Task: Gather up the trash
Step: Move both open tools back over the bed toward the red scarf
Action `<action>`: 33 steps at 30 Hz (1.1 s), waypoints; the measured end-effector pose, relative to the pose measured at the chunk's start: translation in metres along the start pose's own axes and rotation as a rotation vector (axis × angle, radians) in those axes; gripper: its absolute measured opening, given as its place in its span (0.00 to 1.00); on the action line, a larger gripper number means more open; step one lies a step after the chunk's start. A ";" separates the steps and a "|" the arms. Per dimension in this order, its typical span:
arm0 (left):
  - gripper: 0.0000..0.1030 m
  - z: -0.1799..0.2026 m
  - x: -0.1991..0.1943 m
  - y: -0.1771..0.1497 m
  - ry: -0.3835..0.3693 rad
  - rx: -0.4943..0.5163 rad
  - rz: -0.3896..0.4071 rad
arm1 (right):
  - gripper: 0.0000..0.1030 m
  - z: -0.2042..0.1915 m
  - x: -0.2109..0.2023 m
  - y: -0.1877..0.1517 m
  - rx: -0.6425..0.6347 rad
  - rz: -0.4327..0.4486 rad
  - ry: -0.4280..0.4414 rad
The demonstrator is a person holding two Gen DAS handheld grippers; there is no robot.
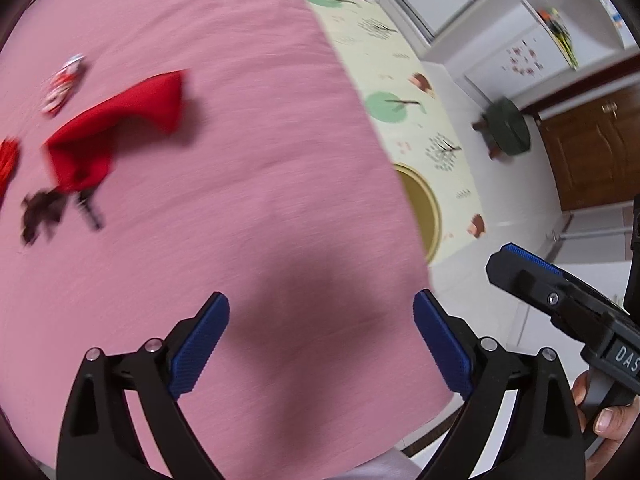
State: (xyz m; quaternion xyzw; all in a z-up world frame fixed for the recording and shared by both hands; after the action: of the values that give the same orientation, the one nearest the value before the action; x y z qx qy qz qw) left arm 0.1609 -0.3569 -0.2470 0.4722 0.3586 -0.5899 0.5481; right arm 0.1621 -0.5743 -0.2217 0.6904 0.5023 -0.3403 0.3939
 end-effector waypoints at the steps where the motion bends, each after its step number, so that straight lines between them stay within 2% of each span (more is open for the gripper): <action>1: 0.91 -0.013 -0.006 -0.005 0.008 -0.016 0.008 | 0.54 -0.015 0.005 -0.004 -0.025 -0.008 0.006; 7: 0.91 -0.089 -0.036 -0.033 0.036 -0.122 0.057 | 0.56 -0.086 0.034 -0.026 -0.111 -0.041 0.039; 20: 0.91 -0.217 -0.086 -0.081 0.107 -0.220 0.128 | 0.59 -0.211 0.087 -0.067 -0.229 -0.083 0.073; 27: 0.92 -0.270 -0.104 -0.081 0.144 -0.243 0.154 | 0.59 -0.263 0.117 -0.066 -0.283 -0.103 0.081; 33: 0.92 -0.319 -0.110 -0.062 0.190 -0.271 0.165 | 0.60 -0.299 0.149 -0.049 -0.347 -0.129 0.080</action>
State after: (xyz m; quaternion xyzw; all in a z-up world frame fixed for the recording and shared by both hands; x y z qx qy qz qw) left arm 0.1469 -0.0140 -0.2430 0.4754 0.4451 -0.4417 0.6171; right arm 0.1762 -0.2363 -0.2238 0.5914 0.6121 -0.2453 0.4641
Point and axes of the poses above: each gripper's, at about its wrist camera, not at the fingertips, and x roughly the way its jaws point, z to its right, y to its top, the point moved 2 cm from there along x, roughly the way its jaws point, and after that the axes turned 1 degree about -y, right-handed, at the moved point
